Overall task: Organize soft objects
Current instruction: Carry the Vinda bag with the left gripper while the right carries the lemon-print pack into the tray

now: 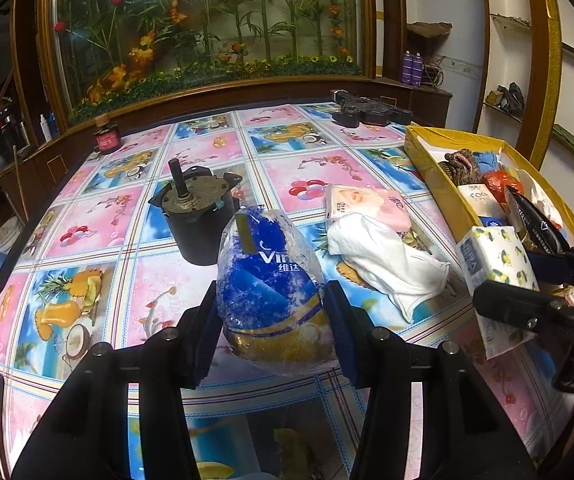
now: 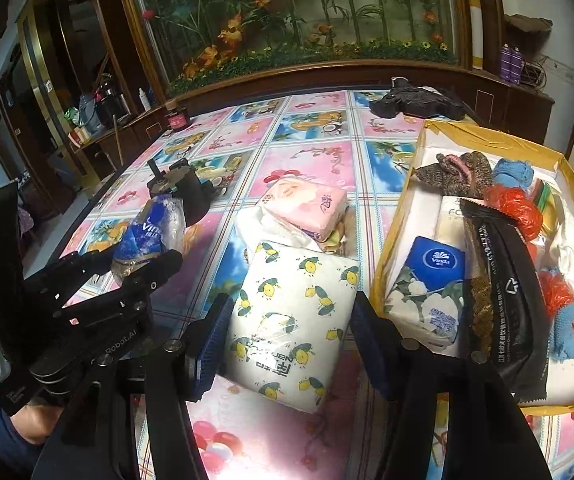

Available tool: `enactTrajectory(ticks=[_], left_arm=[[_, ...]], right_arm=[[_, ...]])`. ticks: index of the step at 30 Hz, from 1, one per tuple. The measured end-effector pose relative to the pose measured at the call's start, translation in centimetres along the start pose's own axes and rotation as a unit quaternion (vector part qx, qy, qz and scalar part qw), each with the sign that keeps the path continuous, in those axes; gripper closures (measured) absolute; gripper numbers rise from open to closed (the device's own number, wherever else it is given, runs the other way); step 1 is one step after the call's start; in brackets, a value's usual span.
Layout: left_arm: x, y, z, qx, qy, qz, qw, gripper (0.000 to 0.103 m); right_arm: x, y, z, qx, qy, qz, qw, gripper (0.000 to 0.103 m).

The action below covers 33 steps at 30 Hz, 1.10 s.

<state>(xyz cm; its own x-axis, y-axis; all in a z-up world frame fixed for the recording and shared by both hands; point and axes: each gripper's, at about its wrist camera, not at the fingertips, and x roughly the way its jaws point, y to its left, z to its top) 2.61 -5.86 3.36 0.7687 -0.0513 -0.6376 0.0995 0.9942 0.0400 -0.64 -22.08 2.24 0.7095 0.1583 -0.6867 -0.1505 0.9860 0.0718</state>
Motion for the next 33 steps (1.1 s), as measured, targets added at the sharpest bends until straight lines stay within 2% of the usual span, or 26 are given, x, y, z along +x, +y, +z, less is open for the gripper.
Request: enactTrajectory(ticks=[8,13,23,33], left_arm=[[0.2,0.0,0.0,0.001,0.000,-0.003,1.0000,0.055],[0.0,-0.6,-0.1,0.003,-0.002,-0.021,0.9998,0.055],[-0.5,-4.0,0.7,0.014,0.001,-0.051,0.9986,0.055],[-0.1,-9.0,4.3,0.034,0.007,-0.104,0.9940,0.055]], right_arm=[[-0.5,-1.2,-0.2,0.017,-0.005,0.005,1.000,0.045],[-0.9,-1.9,-0.4,0.026,-0.012,0.014,0.999,0.044],[-2.3,-5.2,-0.9,0.057,-0.031,0.027,0.997,0.044],[-6.1,-9.4,0.2,0.070,-0.062,-0.013,0.995,0.044]])
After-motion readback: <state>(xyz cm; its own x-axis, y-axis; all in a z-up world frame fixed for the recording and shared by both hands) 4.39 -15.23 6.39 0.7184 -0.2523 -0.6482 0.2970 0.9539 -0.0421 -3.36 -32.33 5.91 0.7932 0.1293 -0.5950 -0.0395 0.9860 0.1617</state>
